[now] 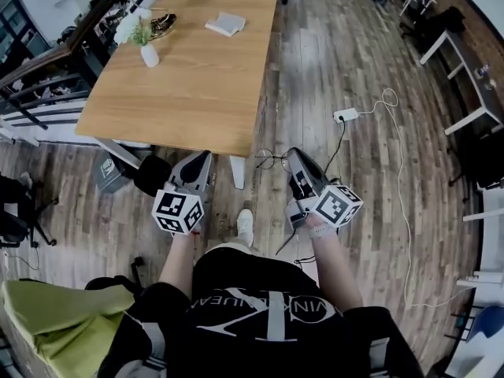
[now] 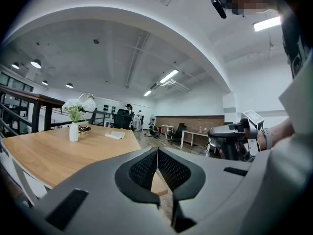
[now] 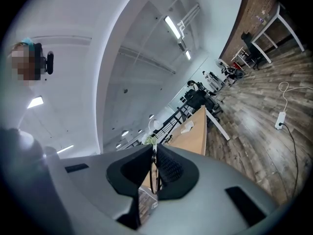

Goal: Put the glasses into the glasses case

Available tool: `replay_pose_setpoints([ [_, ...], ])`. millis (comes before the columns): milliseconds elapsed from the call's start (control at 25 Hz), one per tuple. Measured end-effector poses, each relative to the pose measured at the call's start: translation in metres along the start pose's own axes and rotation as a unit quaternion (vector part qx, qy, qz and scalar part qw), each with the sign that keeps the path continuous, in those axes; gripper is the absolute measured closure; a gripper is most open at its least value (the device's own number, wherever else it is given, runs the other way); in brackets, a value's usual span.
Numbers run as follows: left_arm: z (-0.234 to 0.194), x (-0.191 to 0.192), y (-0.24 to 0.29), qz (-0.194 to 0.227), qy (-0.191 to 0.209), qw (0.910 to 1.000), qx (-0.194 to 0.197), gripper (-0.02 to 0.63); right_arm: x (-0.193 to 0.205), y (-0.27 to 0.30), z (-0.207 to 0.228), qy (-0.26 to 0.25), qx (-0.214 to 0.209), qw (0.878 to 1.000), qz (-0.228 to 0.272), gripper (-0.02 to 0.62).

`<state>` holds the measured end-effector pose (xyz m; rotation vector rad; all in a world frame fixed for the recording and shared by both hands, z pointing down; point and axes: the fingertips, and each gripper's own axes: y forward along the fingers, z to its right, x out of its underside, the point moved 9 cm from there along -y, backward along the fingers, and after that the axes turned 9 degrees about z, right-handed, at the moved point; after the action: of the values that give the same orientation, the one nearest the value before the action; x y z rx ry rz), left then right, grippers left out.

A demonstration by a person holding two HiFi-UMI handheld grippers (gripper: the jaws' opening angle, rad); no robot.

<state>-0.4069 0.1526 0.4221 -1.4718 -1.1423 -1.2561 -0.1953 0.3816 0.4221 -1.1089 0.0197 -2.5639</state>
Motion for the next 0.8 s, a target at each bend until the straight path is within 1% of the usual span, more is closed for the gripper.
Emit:
replay_pose_setpoints([
  [400,-0.045,0.001,0.087,-0.014,-0.009,0.9998,0.004,0.588,-0.03,0.079,0.045,0.001,0.015,1.0,-0.001,0.555],
  [800,-0.075,0.006,0.158,-0.014,-0.01,0.9997,0.015,0.588,-0.049,0.132,0.084,-0.006,0.022,1.0,-0.003,0.555],
])
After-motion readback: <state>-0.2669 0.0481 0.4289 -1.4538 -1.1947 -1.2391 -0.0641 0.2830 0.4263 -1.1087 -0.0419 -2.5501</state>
